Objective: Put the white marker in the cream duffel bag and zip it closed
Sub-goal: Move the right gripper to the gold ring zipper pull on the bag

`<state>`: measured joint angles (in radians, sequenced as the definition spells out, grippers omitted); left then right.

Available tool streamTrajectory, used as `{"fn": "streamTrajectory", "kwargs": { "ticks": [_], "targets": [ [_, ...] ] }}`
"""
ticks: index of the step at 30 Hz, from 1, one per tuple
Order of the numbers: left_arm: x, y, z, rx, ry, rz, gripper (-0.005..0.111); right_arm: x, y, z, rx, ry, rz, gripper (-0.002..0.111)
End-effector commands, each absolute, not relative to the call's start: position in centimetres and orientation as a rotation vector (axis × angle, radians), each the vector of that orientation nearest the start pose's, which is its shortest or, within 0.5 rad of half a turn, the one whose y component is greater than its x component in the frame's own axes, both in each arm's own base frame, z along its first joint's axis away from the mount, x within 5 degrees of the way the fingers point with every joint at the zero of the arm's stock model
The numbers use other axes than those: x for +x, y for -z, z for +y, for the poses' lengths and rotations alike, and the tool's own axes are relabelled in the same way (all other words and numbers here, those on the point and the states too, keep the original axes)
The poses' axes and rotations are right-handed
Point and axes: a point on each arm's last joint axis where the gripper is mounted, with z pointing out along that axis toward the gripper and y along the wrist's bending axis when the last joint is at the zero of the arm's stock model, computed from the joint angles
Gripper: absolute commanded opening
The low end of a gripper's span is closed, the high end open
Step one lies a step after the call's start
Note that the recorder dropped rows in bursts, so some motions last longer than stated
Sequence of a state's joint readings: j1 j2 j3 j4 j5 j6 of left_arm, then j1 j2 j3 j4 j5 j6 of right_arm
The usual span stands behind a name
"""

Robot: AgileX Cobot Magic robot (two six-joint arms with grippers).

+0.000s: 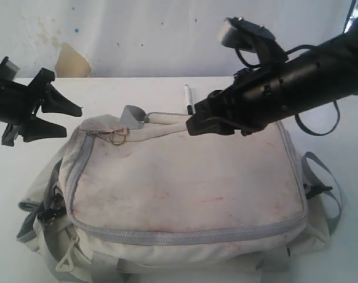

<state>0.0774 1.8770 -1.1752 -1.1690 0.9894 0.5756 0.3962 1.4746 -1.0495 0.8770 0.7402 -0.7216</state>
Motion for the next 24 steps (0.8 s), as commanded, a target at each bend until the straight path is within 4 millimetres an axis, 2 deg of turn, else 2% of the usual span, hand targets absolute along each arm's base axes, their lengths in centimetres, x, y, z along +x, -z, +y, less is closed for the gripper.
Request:
{"fn": "streamTrajectory", "kwargs": {
  "ticks": [1,6,11,14,17,19,20,21,22,24],
  "targets": [
    [37.3,-19.8,-4.3,-0.314,1.326,2.536,0.060,27.8,-27.9,18.4,-0.751,-0.856,2.326,0.037],
    [37.6,-18.9,-4.5,-0.367,1.401,2.529,0.052,29.2,-26.9,21.0,-0.767,-0.859,2.311,0.038],
    [37.7,-17.8,-4.9,-0.398,1.506,2.530,0.051,30.0,-26.0,23.6,-0.794,-0.861,2.293,0.048],
    [37.7,-17.4,-5.1,-0.386,1.555,2.523,0.051,30.7,-25.2,25.4,-0.773,-0.847,2.271,0.049],
    [37.8,-17.5,-5.1,-0.394,1.574,2.508,0.050,31.0,-24.6,26.9,-0.690,-0.926,2.285,0.049],
    [37.8,-17.7,-5.2,-0.398,1.594,2.497,0.039,31.5,-23.8,28.0,-0.621,-0.956,2.289,0.049],
    [37.7,-17.7,-5.2,-0.386,1.598,2.494,0.026,31.8,-23.3,28.6,-0.618,-0.958,2.295,0.049],
    [37.7,-17.7,-5.2,-0.368,1.599,2.492,0.019,31.8,-23.0,28.9,-0.624,-0.959,2.298,0.049],
    [37.7,-17.7,-5.2,-0.355,1.595,2.490,0.005,32.2,-22.5,29.3,-0.625,-0.949,2.300,0.049],
    [37.7,-17.7,-5.2,-0.331,1.588,2.486,0.000,32.8,-22.1,29.3,-0.587,-0.902,2.287,0.049]
  ]
}}
